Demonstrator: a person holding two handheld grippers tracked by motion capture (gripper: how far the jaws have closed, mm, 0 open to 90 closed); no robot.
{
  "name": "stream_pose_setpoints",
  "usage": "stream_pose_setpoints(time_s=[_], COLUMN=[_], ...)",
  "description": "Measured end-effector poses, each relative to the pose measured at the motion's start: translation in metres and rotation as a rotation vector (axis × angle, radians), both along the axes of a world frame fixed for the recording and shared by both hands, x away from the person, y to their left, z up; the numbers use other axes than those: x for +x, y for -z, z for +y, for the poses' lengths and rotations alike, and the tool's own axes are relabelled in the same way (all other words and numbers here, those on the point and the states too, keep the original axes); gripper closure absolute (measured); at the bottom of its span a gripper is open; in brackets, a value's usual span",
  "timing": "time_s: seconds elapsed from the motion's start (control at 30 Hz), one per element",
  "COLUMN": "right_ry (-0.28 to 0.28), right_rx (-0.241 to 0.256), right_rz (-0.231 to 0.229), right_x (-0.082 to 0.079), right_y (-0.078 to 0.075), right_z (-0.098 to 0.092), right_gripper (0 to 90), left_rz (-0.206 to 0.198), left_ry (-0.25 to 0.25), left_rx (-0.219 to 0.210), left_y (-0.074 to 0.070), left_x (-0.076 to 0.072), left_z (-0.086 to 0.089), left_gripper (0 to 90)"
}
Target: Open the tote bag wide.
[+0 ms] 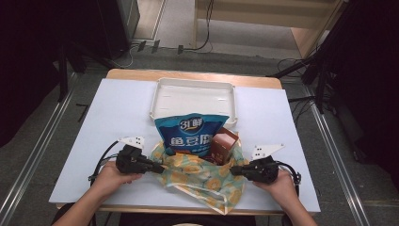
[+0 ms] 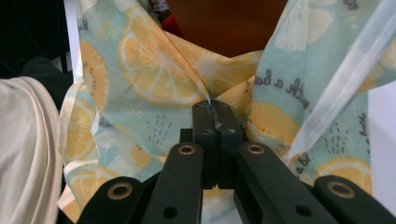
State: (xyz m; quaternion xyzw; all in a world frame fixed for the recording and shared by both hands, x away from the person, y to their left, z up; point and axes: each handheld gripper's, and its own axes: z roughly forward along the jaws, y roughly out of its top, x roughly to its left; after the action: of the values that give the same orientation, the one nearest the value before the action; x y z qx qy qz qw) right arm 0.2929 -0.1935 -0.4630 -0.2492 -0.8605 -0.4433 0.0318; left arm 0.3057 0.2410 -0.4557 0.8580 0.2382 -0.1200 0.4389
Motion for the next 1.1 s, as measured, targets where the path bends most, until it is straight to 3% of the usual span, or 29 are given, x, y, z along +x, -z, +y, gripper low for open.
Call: stream_pose_setpoints(time_s=[0.27, 0.6, 0.8, 0.93, 1.1], right_ry=[-0.029, -0.033, -0.015, -0.028, -0.021], right_rx=[-0.027, -0.107, -0.115, -0.091, -0.06], right_rz=[0.013, 0.033, 0.039, 0.044, 0.049], right_x=[0.003, 0.003, 0.003, 0.0, -0.006], right_y=[0.01, 0.017, 0.017, 0.012, 0.003], right_z=[0.004, 0.008, 0.004, 0.003, -0.003], right_gripper=[90.0, 90.0, 90.0, 86.2, 75.9], left_rz=[0.079, 0.113, 0.116, 0.16, 0.086], left_ry=[-0.008, -0.018, -0.025, -0.031, -0.016], left_rx=[-0.03, 0.022, 0.042, 0.026, 0.055], left_y=[0.011, 0.018, 0.016, 0.011, -0.002], left_x=[0.004, 0.004, 0.003, 0.002, -0.009], left_z=[0.002, 0.001, 0.002, 0.003, 0.004], left_gripper=[90.0, 90.0, 90.0, 82.5, 74.4])
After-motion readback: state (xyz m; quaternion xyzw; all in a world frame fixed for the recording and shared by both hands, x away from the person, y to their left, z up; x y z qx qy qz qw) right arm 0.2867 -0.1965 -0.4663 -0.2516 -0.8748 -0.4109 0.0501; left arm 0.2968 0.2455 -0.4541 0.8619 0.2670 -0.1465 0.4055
